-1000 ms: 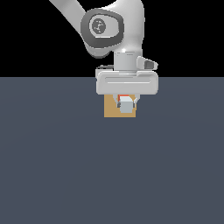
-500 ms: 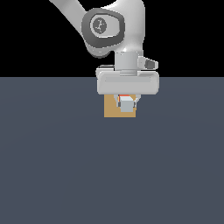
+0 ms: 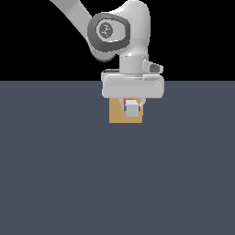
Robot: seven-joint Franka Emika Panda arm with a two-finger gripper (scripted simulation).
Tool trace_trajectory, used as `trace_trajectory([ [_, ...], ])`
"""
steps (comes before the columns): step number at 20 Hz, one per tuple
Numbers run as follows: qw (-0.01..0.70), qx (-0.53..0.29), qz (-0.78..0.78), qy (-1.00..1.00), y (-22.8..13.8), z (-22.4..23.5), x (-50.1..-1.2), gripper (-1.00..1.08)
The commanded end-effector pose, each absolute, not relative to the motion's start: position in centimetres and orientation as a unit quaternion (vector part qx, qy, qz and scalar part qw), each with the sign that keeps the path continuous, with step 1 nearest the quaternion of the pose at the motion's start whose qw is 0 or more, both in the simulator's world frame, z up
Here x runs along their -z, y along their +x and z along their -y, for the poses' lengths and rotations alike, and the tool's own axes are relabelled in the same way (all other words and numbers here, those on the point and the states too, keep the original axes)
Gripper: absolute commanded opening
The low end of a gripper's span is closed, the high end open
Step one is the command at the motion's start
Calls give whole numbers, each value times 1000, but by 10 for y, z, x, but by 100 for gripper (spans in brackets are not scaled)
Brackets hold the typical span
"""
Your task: Insert the peg into the horizontal hole in a box.
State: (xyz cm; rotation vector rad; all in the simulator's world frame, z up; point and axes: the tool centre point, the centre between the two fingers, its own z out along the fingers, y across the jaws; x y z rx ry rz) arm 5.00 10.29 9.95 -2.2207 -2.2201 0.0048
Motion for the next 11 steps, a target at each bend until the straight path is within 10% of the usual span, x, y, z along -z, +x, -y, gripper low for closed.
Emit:
trace_trajectory([
  [1, 0, 0, 708, -706, 50, -122, -101, -100],
  [11, 0, 1, 708, -706, 51, -171, -102, -100],
])
